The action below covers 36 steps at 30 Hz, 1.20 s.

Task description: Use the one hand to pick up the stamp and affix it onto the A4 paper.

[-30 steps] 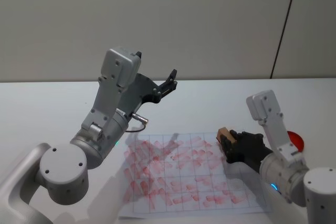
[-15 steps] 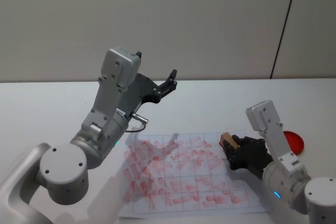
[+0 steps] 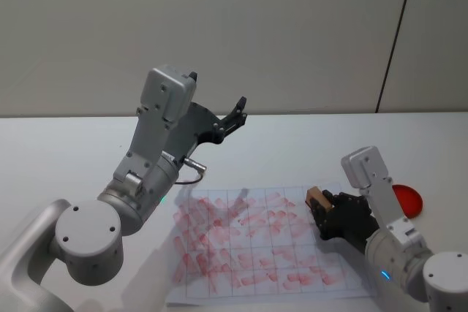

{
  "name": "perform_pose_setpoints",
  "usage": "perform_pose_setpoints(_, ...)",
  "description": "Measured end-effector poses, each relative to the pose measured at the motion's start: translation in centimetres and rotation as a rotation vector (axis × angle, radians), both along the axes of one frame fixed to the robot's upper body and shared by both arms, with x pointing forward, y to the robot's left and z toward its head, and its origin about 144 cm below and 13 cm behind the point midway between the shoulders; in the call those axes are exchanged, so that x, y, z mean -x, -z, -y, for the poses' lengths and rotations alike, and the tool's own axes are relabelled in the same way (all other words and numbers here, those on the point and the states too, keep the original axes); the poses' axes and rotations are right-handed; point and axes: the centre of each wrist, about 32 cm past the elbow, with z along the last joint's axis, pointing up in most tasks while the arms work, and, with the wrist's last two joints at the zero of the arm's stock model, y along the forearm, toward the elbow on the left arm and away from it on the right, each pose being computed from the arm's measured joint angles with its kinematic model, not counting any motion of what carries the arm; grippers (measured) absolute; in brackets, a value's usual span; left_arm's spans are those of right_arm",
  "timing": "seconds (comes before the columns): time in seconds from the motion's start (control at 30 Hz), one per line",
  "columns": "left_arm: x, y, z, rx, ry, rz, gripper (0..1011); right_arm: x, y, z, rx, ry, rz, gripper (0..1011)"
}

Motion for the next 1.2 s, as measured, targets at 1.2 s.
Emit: perform_pose_setpoints(1.2,0.0,0.0,0.0,0.0,0.0,0.0,1001,-1.0,-8.8,0.8,-0.226,0.114,0.163,225)
